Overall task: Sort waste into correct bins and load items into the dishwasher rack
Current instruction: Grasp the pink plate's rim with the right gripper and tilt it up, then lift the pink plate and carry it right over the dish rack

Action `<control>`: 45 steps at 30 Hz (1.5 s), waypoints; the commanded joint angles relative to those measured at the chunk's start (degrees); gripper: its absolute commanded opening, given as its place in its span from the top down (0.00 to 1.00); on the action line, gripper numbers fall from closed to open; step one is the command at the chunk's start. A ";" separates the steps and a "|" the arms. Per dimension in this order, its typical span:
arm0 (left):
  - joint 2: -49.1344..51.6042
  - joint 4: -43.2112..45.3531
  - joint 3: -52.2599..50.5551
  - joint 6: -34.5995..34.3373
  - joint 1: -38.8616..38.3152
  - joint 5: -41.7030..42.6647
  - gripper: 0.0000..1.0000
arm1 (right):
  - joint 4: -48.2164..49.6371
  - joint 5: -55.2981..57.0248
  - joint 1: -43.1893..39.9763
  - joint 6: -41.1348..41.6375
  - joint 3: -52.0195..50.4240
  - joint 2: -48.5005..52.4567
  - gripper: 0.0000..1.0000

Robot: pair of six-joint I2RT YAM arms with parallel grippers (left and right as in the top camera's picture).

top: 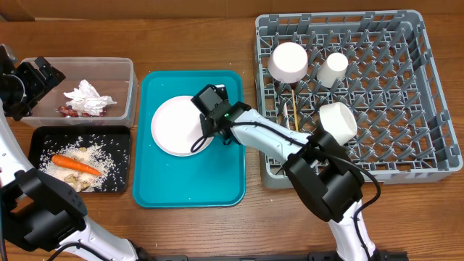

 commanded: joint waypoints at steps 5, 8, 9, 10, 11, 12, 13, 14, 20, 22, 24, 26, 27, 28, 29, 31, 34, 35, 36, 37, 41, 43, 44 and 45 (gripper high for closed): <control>0.42 0.00 -0.13 -0.50 -0.39 -0.20 0.00 | -3.61 -11.21 -1.46 0.48 2.10 -2.84 0.78; 0.42 0.00 -0.13 -0.50 -0.39 -0.20 0.00 | -5.07 -11.39 -1.46 2.34 2.10 -2.84 0.78; 0.42 0.00 -0.13 -0.50 -0.39 -0.20 0.00 | -5.77 -11.39 -1.46 3.02 2.10 -2.84 0.78; 0.42 0.00 -0.13 -0.50 -0.39 -0.20 0.00 | -6.29 -11.39 -1.46 3.37 2.10 -2.84 0.78; 0.42 0.00 -0.13 -0.50 -0.39 -0.20 0.00 | -6.75 -11.41 -1.46 3.37 2.10 -2.84 0.78; 0.42 0.00 -0.13 -0.50 -0.39 -0.20 0.00 | -7.13 -11.39 -1.46 3.37 2.10 -2.84 0.78; 0.42 0.00 -0.13 -0.50 -0.39 -0.20 0.00 | -7.30 -11.41 -1.46 3.39 2.10 -2.84 0.78; 0.42 0.00 -0.13 -0.50 -0.39 -0.20 0.00 | -7.39 -11.39 -1.46 3.39 2.10 -2.84 0.79; 0.42 0.00 -0.13 -0.50 -0.42 -0.20 0.00 | -7.32 -11.34 -1.49 4.81 2.10 -2.84 0.86; 0.42 0.00 -0.13 -0.50 -0.39 -0.20 0.00 | -6.99 -11.34 -1.49 4.81 2.10 -2.84 0.89; 0.42 0.00 -0.13 -0.50 -0.39 -0.20 0.00 | -6.64 -11.30 -1.49 4.81 2.12 -2.84 0.93; 0.42 0.00 -0.13 -0.50 -0.39 -0.20 0.00 | -6.69 -10.88 -1.49 4.81 2.34 -2.84 0.96; 0.42 0.00 -0.13 -0.50 -0.39 -0.20 0.00 | -6.69 -10.69 -1.49 4.79 2.45 -2.84 0.96; 0.42 0.00 -0.13 -0.50 -0.39 -0.20 0.00 | -6.67 -10.54 -1.49 4.76 2.58 -2.84 0.96; 0.39 0.00 -0.13 -0.50 -0.42 -0.20 0.00 | -6.88 -10.43 -1.49 4.72 3.02 -2.86 0.96; 0.42 0.00 -0.13 -0.50 -0.39 -0.20 0.00 | -7.52 -9.86 -1.49 4.57 3.80 -2.86 0.96; 0.42 0.00 -0.13 -0.50 -0.39 -0.20 0.00 | -10.56 -7.43 -1.49 4.55 6.32 -2.95 0.96; 0.42 0.00 -0.13 -0.50 -0.39 -0.20 0.00 | -11.72 -6.51 -1.49 4.52 7.26 -2.97 0.96; 0.42 0.00 -0.13 -0.50 -0.39 -0.20 0.00 | -13.29 -5.55 -1.49 3.78 8.59 -2.95 0.96; 0.42 0.00 -0.13 -0.50 -0.39 -0.20 0.00 | -14.51 -5.27 -1.49 2.47 9.73 -2.97 0.96; 0.42 0.00 -0.13 -0.50 -0.39 -0.20 0.00 | -20.26 -5.27 -1.49 -1.99 14.84 -3.04 0.96; 0.42 0.00 -0.13 -0.50 -0.39 -0.20 0.00 | -23.82 -3.48 -1.49 -2.14 17.62 -3.08 0.96; 0.42 0.00 -0.13 -0.50 -0.39 -0.20 0.00 | -25.83 -2.01 -1.49 -2.14 19.19 -3.15 0.96; 0.42 0.00 -0.13 -0.50 -0.39 -0.20 0.00 | -27.80 -0.55 -1.49 -2.16 20.79 -3.17 0.96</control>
